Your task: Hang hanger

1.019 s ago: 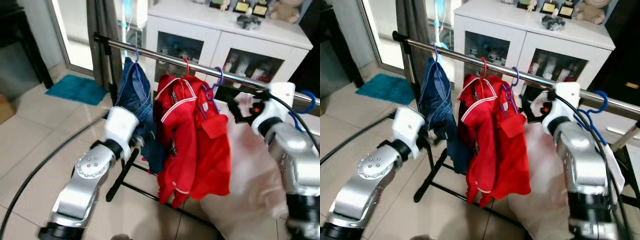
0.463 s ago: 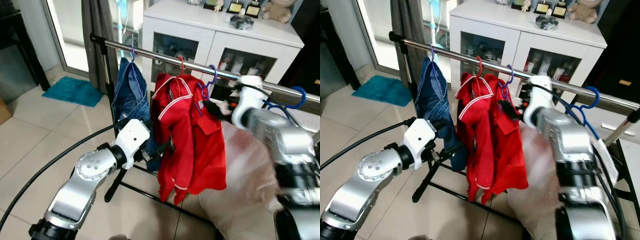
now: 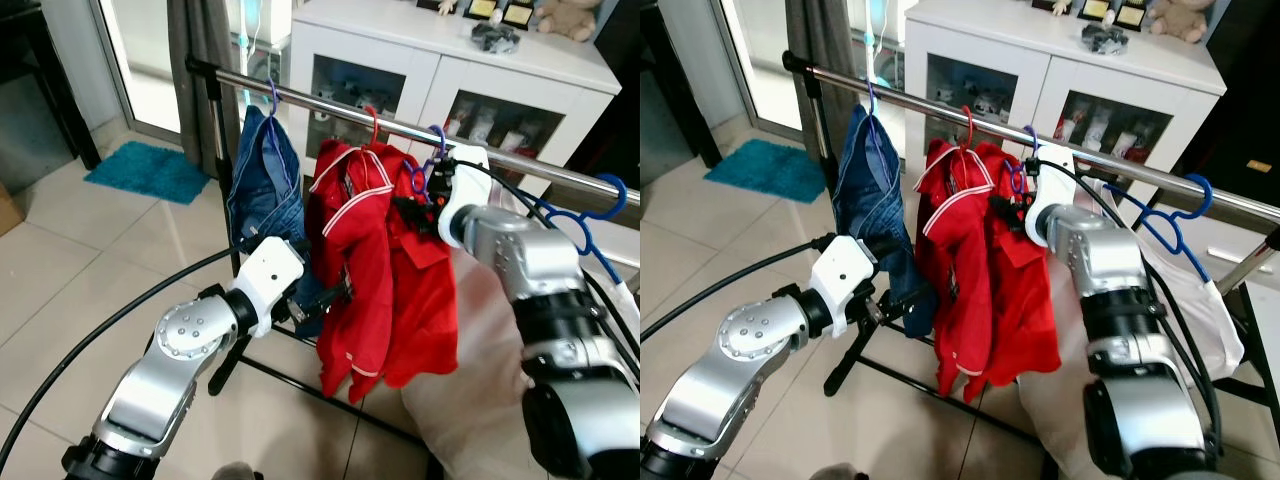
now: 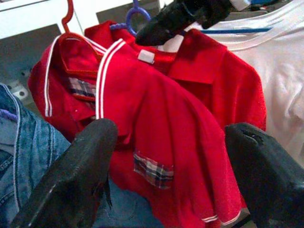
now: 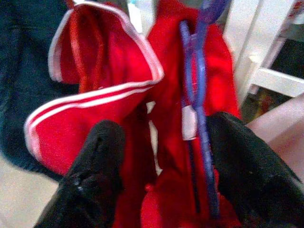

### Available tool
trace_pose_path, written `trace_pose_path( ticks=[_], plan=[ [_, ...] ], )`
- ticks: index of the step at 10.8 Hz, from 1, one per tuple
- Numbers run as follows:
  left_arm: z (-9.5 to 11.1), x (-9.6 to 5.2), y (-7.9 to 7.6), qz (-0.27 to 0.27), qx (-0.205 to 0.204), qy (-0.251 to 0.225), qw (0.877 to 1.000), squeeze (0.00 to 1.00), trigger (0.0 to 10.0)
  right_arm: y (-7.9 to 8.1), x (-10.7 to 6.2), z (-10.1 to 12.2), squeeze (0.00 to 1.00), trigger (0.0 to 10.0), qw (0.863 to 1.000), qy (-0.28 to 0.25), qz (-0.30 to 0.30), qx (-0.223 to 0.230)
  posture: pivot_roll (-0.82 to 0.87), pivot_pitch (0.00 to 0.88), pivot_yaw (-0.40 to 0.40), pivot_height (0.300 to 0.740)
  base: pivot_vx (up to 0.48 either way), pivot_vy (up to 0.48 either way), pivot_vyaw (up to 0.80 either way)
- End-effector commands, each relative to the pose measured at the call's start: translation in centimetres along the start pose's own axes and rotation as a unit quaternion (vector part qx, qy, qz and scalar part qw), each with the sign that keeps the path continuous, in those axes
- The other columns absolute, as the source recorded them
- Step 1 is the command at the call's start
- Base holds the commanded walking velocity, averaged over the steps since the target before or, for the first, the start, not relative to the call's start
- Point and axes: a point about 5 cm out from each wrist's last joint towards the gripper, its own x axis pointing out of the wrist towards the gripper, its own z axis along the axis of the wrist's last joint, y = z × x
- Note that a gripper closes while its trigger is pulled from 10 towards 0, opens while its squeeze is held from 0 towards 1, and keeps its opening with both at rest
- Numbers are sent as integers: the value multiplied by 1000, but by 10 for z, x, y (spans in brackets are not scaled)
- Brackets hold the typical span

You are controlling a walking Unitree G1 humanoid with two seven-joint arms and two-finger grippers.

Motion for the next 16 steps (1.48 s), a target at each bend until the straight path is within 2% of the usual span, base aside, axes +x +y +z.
trace_pose_path(
  ticks=[1, 4, 6, 7, 8, 10, 16],
  plan=[
    [4, 0, -2, -6, 3, -5, 1000, 0, 10000, -5, 1, 5, 0, 4157, 1000, -12, -20, 8, 90, 0, -107, 740, 0, 0, 0],
    [5, 0, -2, -9, 5, -7, 1000, 0, 10000, 2, 5, 13, 0, 4824, 999, -34, -3, 29, 98, 0, -108, 740, 0, 0, 0],
    [4, -1, -2, -10, 7, -6, 1000, 0, 10000, 4, 9, 15, 0, 4863, 999, -44, 1, 32, 101, 0, -110, 740, 0, 0, 0],
    [4, -1, -1, -10, 8, -5, 1000, 0, 10000, 4, 11, 15, 0, 4353, 999, -38, -9, 26, 103, 0, -112, 740, 0, 0, 0],
    [4, -1, -2, -10, 9, -5, 1000, 0, 10000, 4, 13, 13, 0, 2471, 999, -34, -16, 30, 106, 0, -116, 740, 0, 0, 0],
    [3, -1, -2, -11, 10, -3, 1000, 0, 10000, 4, 17, 11, 0, 0, 998, -30, -26, 40, 109, 0, -118, 740, 0, 0, 0],
    [4, 1, -1, -12, 14, -1, 1000, 0, 10000, 14, 27, 11, 0, 0, 998, -29, -35, 48, 117, 0, -113, 740, 0, 0, 0]
  ],
)
